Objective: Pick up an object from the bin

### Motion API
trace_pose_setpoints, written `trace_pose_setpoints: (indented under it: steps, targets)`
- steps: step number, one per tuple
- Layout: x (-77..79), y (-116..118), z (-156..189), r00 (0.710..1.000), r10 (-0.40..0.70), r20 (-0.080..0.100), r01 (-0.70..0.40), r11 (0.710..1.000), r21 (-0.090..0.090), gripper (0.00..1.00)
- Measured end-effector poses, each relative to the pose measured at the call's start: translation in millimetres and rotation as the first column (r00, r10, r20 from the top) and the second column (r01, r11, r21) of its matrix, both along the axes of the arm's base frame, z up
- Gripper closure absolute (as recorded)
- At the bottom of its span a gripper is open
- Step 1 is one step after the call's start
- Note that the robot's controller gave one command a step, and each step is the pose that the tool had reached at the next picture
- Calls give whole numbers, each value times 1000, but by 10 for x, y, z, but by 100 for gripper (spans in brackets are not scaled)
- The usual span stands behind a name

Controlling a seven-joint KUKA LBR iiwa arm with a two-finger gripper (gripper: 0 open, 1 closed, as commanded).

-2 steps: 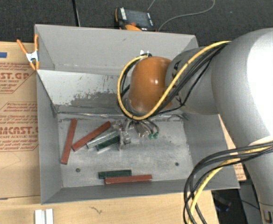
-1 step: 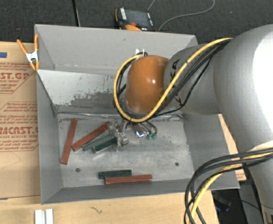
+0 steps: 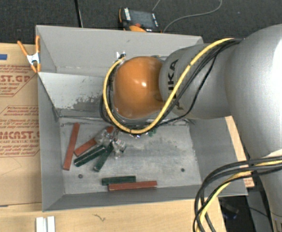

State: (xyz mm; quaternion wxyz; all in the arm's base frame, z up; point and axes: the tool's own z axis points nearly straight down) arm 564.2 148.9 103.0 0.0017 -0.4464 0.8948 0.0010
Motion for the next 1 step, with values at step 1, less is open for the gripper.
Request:
trace_pose_setpoints:
  steps: [1]
  targets:
    - [38,55,1125,999,-52,9,52,999,2,100]
